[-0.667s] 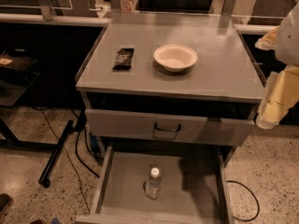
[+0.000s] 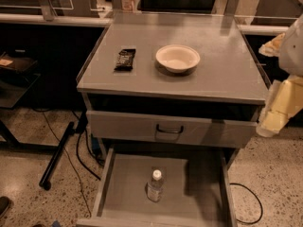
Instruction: Pick blue plastic bottle from middle drawer and place on counter
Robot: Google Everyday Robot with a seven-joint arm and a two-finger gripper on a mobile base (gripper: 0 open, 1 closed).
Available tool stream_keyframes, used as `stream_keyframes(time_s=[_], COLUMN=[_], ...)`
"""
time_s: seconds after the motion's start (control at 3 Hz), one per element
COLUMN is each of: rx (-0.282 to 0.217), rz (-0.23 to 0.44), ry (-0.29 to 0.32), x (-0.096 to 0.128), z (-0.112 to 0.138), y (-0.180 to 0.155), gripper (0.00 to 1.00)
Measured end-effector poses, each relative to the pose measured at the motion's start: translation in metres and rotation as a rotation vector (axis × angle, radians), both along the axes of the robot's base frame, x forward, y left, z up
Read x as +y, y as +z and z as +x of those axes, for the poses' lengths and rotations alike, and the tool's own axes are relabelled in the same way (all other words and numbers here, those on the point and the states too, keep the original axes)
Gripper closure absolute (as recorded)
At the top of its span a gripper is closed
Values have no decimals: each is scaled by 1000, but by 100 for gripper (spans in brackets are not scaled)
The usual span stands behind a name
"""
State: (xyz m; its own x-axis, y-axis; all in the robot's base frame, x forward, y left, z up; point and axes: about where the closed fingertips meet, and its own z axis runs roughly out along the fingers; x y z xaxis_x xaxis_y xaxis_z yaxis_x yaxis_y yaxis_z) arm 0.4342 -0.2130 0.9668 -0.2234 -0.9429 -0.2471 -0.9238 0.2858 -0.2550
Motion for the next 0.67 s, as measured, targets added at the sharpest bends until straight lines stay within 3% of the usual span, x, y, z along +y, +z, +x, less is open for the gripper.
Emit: stream_keyframes(time_s=[0.33, 0.67], rx=[4, 86], rz=[89, 174], ry=[-9, -4], x=[12, 36], z=[-13, -44], y=[-31, -88], gripper=[0, 0])
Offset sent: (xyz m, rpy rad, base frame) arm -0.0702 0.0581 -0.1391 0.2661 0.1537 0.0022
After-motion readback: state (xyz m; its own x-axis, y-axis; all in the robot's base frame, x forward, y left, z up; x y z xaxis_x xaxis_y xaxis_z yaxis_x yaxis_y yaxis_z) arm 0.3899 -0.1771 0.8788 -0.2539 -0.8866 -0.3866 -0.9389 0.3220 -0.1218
